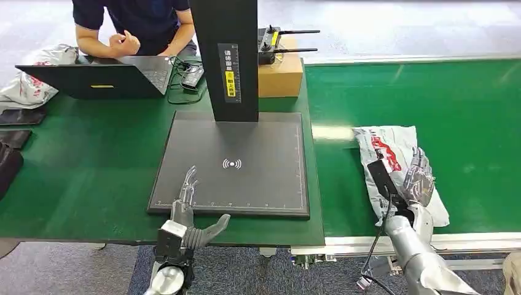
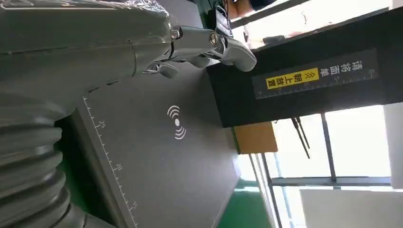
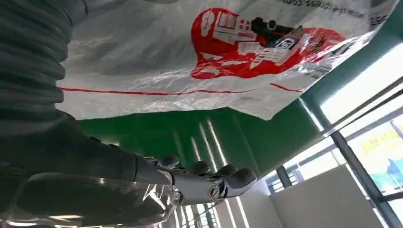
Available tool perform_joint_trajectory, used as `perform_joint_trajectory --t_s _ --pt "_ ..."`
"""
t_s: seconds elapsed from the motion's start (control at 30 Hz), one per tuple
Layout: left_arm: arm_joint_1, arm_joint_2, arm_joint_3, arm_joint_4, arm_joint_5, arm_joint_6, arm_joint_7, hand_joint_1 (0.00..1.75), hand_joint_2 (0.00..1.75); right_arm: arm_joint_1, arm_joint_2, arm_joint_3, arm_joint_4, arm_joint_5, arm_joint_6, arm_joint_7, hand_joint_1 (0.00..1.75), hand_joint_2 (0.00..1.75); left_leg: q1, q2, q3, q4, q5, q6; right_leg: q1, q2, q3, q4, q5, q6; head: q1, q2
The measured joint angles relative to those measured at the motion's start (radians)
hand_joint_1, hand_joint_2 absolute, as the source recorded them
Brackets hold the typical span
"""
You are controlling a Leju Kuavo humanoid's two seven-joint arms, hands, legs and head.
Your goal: Moved the parcel from conveyor to table for the left to box.
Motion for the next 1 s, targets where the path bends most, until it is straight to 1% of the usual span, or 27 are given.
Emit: perform_joint_trajectory --t_s 0.27,0.43,0.6,0.73,0.9,0.93,0.97,1.0 --pt "0.005 0.003 0.000 -0.001 -0.010 0.000 0.000 0.00 1.75 0.000 -0.012 -0.023 0.063 -0.010 0.058 0.043 0.00 1.75 0.000 0.000 0.000 0.000 0.000 0.000 0.000 0.000 0.000 0.000 0.000 0.000 0.000 0.000" --pt "0.006 0.003 0.000 -0.001 -0.010 -0.001 0.000 0.00 1.75 0.018 -0.014 -0.027 0.083 0.000 0.110 0.082 0.00 1.75 0.000 0.000 0.000 0.000 0.000 0.000 0.000 0.000 0.000 0.000 0.000 0.000 0.000 0.000" --pt "0.008 0.003 0.001 -0.001 -0.016 -0.008 0.000 0.00 1.75 0.028 -0.021 -0.027 0.097 0.057 0.238 0.163 0.00 1.75 0.000 0.000 0.001 0.000 0.000 0.000 0.000 0.000 0.001 0.000 0.000 0.000 0.000 0.000" --pt "0.008 0.003 0.003 -0.001 -0.022 -0.018 0.000 0.00 1.75 0.019 -0.029 -0.015 0.098 0.116 0.377 0.256 0.00 1.75 0.001 0.000 0.007 0.000 -0.001 0.001 0.001 0.000 0.007 -0.001 -0.001 0.001 0.000 0.000" --pt "0.008 0.003 0.003 -0.001 -0.028 -0.018 0.000 0.00 1.75 0.011 -0.030 0.005 0.098 0.146 0.421 0.300 0.00 1.75 0.001 0.000 0.015 0.000 -0.002 0.003 0.001 0.000 0.016 -0.002 -0.002 0.002 0.000 0.000" --pt "0.009 0.003 0.003 -0.001 -0.028 -0.018 0.000 0.00 1.75 0.011 -0.030 0.007 0.098 0.150 0.425 0.303 0.23 1.75 0.001 0.000 0.016 0.000 -0.002 0.003 0.001 -0.001 0.017 -0.002 -0.002 0.002 0.000 0.000" --pt "0.009 0.003 0.003 -0.001 -0.028 -0.018 0.000 0.00 1.75 0.011 -0.030 0.010 0.098 0.153 0.427 0.304 0.28 1.75 0.001 0.000 0.017 0.000 -0.002 0.003 0.001 -0.001 0.018 -0.002 -0.002 0.002 0.000 0.000" --pt "0.010 0.003 0.004 -0.001 -0.028 -0.018 0.000 0.00 1.75 0.010 -0.030 0.012 0.098 0.155 0.428 0.304 0.28 1.75 0.001 0.000 0.017 0.000 -0.002 0.003 0.001 -0.001 0.019 -0.002 -0.002 0.002 0.000 0.000"
